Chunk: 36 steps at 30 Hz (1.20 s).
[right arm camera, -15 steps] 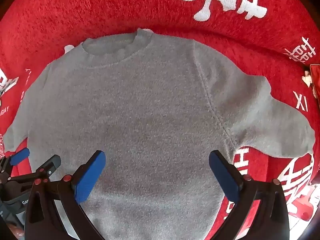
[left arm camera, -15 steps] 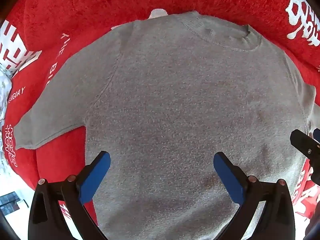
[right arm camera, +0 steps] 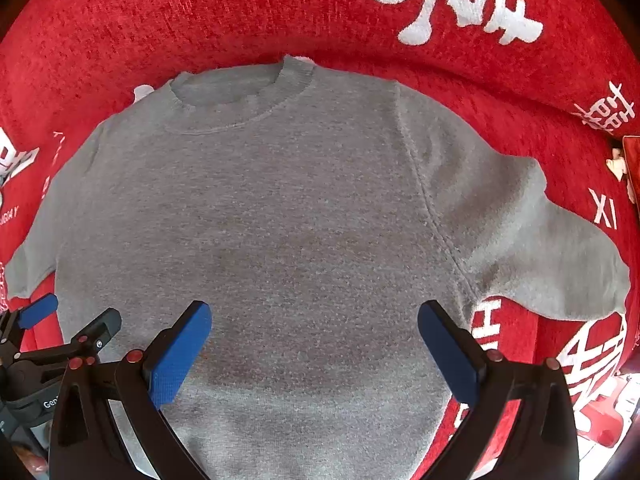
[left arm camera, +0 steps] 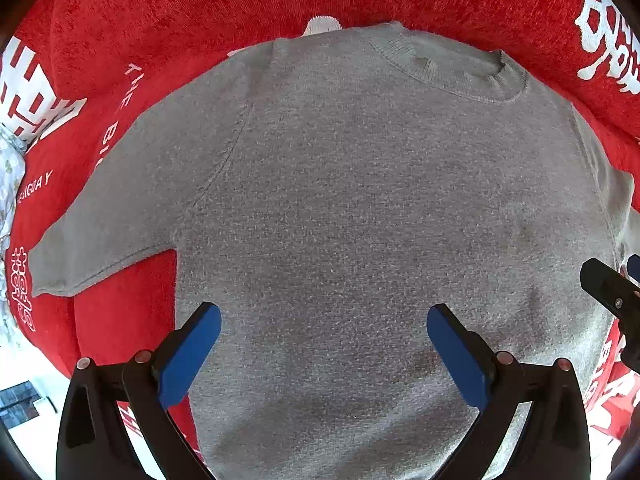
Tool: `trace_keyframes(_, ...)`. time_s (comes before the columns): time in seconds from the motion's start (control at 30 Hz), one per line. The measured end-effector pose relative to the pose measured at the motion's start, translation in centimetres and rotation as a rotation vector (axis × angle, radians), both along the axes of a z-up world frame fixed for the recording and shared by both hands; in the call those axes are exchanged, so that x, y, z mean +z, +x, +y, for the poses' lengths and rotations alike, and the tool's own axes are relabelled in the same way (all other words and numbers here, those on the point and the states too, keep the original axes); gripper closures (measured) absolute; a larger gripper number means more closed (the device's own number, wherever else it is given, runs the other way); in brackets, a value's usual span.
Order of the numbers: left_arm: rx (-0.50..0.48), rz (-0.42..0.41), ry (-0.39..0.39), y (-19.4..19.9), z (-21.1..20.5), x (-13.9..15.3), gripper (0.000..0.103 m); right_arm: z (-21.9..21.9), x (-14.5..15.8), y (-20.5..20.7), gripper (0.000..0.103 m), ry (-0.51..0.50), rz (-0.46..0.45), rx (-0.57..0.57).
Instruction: Fold small clothes
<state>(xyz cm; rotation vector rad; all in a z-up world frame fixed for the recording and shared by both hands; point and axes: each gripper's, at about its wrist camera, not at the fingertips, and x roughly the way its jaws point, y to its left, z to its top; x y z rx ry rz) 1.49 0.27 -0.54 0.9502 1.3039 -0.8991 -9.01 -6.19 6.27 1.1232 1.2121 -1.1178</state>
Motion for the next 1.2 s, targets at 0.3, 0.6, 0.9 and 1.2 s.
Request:
trace_keyframes(0.3,0.006,-0.001,0.001,0.4,-0.1,-0.2,0.0,-0.6,0.1,0.0,0.0,0.003,-0.003,0.063)
trace_keyframes(0.6,0.008,-0.015,0.011,0.5,0.1,-0.3,0.0,-0.6,-0.1,-0.5,0.0,0.004,-0.01,0.096)
trace_keyframes(0.9,0.009,-0.007,0.017,0.7,0.5,-0.5,0.0,-0.6,-0.2,-0.7,0.0,0.006,-0.011,0.107)
trace_keyframes(1.2,0.005,0.017,-0.029,1.0,0.8,-0.8,0.0,-0.4,-0.3,-0.3,0.0,0.009,-0.011,0.107)
